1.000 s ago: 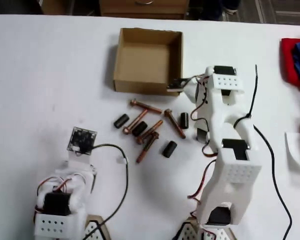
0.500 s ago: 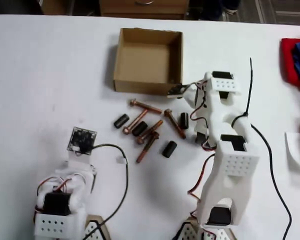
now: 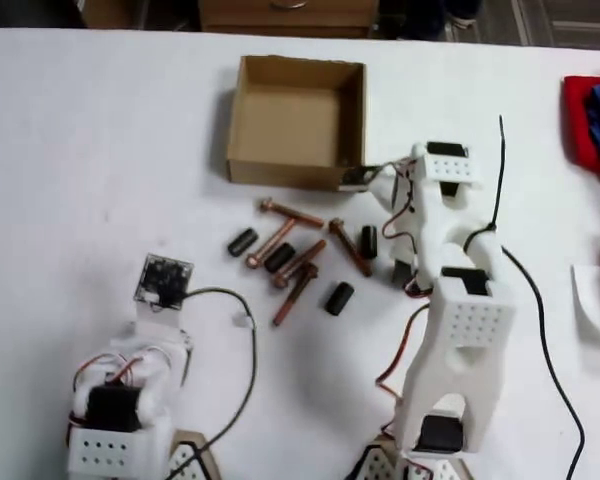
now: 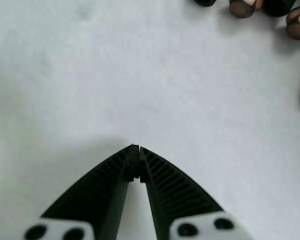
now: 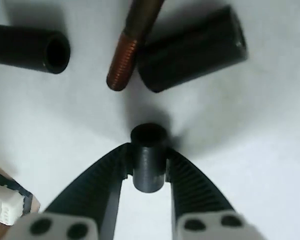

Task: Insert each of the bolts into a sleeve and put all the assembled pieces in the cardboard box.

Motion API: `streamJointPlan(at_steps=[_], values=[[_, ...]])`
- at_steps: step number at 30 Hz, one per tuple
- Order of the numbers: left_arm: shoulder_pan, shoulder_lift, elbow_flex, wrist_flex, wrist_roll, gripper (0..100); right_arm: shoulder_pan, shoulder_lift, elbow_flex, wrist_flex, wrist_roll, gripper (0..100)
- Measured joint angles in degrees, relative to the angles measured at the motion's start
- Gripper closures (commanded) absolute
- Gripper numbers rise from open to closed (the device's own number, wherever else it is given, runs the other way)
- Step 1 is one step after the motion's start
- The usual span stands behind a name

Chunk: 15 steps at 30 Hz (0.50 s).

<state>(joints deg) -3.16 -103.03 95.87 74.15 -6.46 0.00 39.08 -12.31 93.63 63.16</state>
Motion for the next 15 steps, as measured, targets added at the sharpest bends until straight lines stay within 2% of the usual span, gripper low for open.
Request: streamJointPlan(at_steps=[4, 9, 11, 15], values=[[0.0, 0.0, 0.0, 0.0, 0.0, 97, 0.0, -1.1, 0.6, 0.0, -10.0, 97.7], [0.0, 0.0, 0.0, 0.0, 0.0, 97, -0.4, -1.8, 0.3, 0.4, -28.7, 97.7], [0.0, 0.0, 0.0, 0.0, 0.0, 97, -0.7, -1.8, 0.3, 0.4, -31.8, 97.7], [0.0, 0.0, 0.0, 0.0, 0.0, 97, -1.4, -1.8, 0.3, 0.2, -33.0, 97.2]])
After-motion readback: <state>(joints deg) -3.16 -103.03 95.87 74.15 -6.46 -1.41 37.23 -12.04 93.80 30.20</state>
